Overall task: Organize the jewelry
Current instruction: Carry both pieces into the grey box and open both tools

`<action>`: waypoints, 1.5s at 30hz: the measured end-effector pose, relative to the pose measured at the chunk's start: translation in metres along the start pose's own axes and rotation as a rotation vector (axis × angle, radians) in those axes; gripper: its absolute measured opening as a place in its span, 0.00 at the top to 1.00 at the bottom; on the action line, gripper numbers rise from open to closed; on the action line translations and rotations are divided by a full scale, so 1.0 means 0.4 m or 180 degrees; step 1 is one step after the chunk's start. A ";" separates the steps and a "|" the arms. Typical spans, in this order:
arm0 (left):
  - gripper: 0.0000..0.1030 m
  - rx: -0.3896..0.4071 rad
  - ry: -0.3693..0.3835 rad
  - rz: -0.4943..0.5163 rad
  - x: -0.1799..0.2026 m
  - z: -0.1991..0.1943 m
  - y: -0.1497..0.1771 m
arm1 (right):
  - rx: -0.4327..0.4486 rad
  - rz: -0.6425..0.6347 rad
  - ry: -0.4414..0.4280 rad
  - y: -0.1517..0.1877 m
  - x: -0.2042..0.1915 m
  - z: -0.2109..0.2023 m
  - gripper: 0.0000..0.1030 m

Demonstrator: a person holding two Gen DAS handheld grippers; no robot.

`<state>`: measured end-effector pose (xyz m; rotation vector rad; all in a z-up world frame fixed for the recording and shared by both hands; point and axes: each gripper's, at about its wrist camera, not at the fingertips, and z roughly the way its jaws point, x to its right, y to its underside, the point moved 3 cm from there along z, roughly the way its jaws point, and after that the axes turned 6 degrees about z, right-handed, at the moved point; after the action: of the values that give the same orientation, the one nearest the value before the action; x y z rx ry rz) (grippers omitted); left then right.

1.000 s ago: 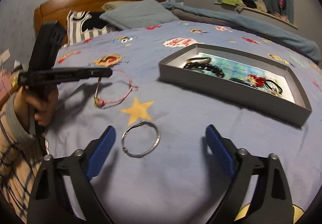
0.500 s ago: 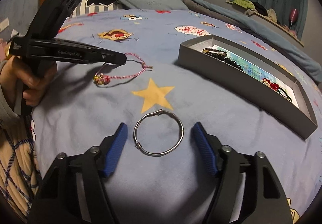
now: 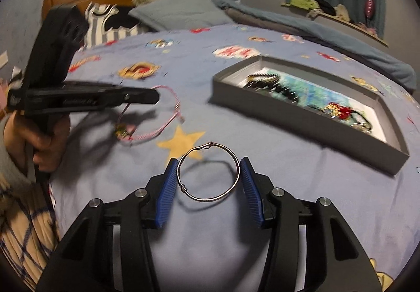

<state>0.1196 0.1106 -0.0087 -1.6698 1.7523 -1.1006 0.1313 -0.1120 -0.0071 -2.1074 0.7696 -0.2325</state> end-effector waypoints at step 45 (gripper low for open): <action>0.94 0.0761 0.0291 -0.0052 0.075 0.215 -0.338 | 0.0493 0.1041 0.0644 -0.191 0.474 -0.008 0.53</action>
<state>0.2634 0.0712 0.0571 -1.5123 1.5914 -1.3551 0.3139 -0.1939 0.0344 -1.7992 1.1638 -0.3187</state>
